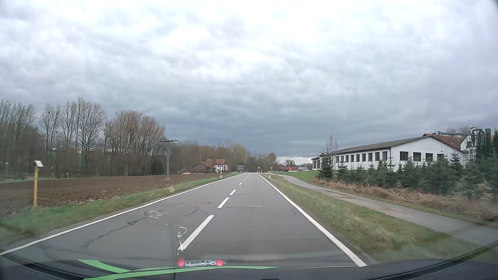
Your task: Follow the waypoints while adhering to traffic rules and regulations
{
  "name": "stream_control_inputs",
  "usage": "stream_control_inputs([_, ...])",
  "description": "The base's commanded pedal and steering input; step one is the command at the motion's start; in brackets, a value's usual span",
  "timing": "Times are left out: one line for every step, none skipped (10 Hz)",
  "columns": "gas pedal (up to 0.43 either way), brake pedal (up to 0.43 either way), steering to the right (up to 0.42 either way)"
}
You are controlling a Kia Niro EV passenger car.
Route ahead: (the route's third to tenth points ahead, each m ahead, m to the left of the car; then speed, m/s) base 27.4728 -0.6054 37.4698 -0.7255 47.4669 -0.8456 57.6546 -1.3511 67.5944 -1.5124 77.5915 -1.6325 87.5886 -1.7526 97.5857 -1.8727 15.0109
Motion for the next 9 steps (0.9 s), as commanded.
stream_control_inputs([0.331,0.000,0.007])
stream_control_inputs([0.331,0.000,0.007])
stream_control_inputs([0.331,0.000,0.007])
stream_control_inputs([0.331,0.000,0.007])
stream_control_inputs([0.331,0.000,0.007])
stream_control_inputs([0.331,0.000,0.007])
stream_control_inputs([0.331,0.000,0.006])
stream_control_inputs([0.331,0.000,0.005])
stream_control_inputs([0.331,0.000,0.004])
